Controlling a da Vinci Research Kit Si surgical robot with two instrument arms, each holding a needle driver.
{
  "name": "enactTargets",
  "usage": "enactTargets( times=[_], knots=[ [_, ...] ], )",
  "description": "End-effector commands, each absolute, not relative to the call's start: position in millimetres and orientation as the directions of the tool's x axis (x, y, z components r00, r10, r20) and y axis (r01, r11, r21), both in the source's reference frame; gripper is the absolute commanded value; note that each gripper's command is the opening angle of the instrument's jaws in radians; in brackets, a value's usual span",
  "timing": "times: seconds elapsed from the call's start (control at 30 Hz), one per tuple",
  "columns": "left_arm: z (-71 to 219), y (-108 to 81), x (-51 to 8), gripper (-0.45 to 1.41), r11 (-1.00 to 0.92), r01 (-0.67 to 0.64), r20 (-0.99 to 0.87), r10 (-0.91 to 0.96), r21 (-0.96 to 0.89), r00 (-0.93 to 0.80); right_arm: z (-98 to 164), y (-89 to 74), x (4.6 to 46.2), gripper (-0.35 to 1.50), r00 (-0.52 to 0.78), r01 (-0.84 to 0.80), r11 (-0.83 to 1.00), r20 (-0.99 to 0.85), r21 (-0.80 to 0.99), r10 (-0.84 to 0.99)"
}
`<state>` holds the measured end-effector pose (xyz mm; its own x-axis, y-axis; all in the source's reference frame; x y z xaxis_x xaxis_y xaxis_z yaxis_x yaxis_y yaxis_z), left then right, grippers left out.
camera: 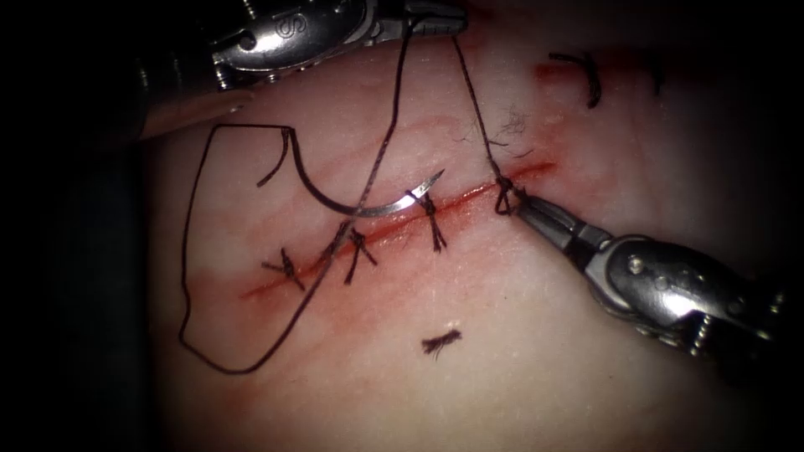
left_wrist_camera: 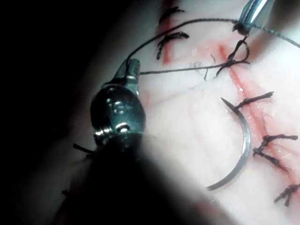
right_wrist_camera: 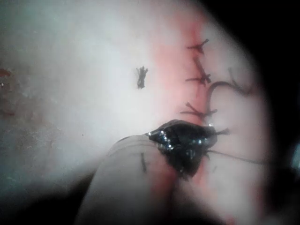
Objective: Wound Closure
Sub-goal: Move the left tool up and the right tool down to tie the knot.
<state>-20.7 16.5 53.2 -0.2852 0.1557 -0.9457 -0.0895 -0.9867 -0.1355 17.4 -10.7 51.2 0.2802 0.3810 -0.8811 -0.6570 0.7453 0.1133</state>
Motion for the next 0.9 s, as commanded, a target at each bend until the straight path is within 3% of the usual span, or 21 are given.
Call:
enactTargets(
  times=[0.03,0.5,0.9],
  knots=[
    [53.3,17.5,-21.1,-0.35,-0.986,-0.103,-0.945,0.155,-0.13,-0.289,51.6,-10.5,18.2,-0.35,0.28,-0.656,0.746,-0.882,0.111,0.378],
    [51.6,22.2,-19.2,-0.35,-0.968,-0.25,-0.918,0.12,-0.024,-0.377,52.8,-10.9,17.9,-0.35,0.293,-0.645,0.756,-0.88,0.107,0.374],
    [52.6,24.3,-18.5,-0.35,-0.958,-0.252,-0.853,0.015,0.138,-0.522,55.4,-12.8,17.6,-0.35,0.344,-0.593,0.798,-0.862,0.108,0.372]
  ],
)
